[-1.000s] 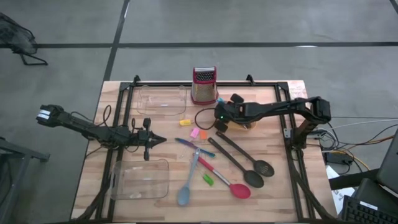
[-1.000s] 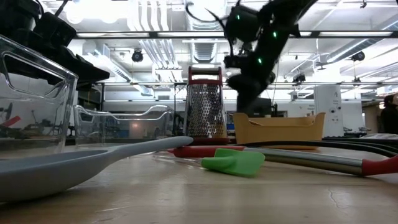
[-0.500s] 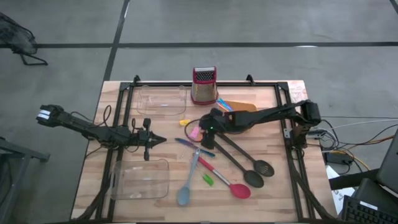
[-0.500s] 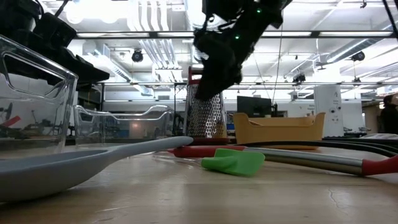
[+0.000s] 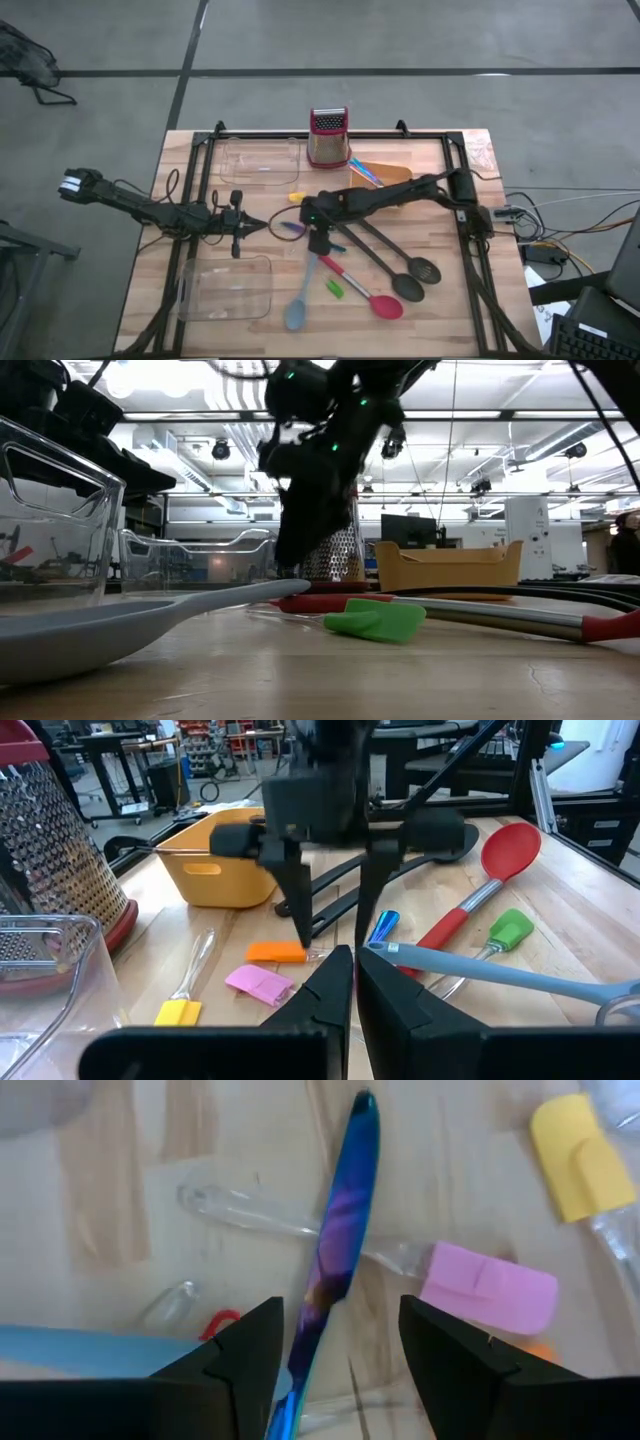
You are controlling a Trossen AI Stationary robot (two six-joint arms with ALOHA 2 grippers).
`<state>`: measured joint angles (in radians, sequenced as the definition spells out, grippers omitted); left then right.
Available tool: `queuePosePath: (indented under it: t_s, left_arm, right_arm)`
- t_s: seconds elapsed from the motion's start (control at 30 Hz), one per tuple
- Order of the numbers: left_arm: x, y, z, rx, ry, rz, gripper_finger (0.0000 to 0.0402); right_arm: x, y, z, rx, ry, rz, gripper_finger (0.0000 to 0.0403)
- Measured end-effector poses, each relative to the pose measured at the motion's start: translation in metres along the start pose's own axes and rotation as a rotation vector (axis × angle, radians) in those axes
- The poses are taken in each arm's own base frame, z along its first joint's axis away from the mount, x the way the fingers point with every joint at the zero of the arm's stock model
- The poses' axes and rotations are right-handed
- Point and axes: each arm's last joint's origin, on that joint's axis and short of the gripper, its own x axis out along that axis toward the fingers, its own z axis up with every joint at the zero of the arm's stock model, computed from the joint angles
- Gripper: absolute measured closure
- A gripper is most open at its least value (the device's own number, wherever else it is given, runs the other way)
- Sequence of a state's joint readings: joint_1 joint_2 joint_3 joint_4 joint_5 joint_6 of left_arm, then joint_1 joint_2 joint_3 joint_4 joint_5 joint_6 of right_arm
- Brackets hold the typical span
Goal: Pick & Place Kitchen Items
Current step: Put the blue purple knife into the yellow bin
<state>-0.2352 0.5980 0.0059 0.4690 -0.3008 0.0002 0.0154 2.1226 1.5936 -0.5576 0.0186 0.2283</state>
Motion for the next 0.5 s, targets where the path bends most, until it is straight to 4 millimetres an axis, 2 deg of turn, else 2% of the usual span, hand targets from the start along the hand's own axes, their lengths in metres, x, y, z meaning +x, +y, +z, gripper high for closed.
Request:
queuePosePath:
  t_s: [0.23, 0.5]
  left_arm:
    - [0.0, 0.0, 0.0, 0.0, 0.0, 0.0, 0.0378]
    - [0.0, 0.0, 0.0, 0.0, 0.0, 0.0, 0.0378]
  right_arm:
    - [0.016, 0.002, 0.007, -0.012, 0.054, -0.012, 0.0186]
    - [0.025, 0.003, 0.006, -0.036, 0.103, -0.02, 0.0205]
